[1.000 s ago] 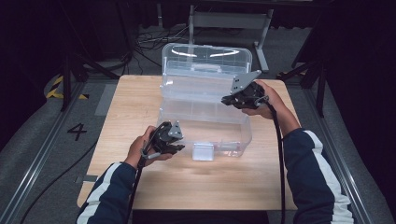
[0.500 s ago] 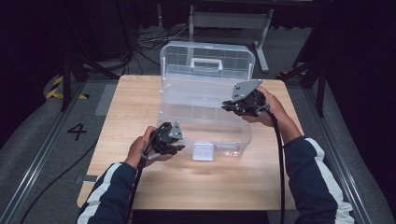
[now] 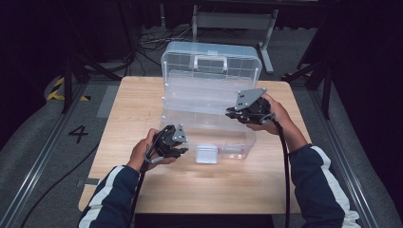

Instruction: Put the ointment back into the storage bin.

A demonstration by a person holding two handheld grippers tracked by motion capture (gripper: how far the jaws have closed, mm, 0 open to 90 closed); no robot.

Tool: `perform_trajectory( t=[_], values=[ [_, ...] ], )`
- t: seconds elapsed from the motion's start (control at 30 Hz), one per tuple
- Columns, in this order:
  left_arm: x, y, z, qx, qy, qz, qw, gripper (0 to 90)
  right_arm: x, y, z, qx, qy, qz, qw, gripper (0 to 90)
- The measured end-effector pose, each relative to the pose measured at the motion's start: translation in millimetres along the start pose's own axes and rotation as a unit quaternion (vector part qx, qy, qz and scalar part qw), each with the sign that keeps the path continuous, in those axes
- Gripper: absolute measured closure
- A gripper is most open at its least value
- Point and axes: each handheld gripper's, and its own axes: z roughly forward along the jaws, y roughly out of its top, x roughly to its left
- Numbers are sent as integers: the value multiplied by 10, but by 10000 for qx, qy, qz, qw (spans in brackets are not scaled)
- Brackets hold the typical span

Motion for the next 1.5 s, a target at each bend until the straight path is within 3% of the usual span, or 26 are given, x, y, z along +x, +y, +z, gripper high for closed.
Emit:
perform_trajectory(
  t=[0.53, 0.7, 0.97, 1.1, 1.23, 1.5],
  values=[
    [20, -3, -14, -42, -99, 22, 9999, 642, 131, -109, 5, -304, -66, 210, 9993, 801],
    [12, -4, -96, -319, -130, 71, 9994, 706, 165, -146, 5, -388, -40, 316, 9987, 802],
    [34, -34, -168, -481, -134, -11, 9988, 679, 196, -189, 3, -498, -19, 397, 9980, 802],
    [31, -39, -183, -440, -69, 15, 9990, 670, 200, -197, 4, -524, -31, 436, 9977, 801],
    [44, -62, -283, -823, -235, -139, 9962, 667, 209, -204, 3, -538, -54, 448, 9975, 799],
    [28, -91, -443, -1006, -158, -73, 9948, 668, 222, -211, 0, -535, -79, 444, 9975, 795]
  ],
)
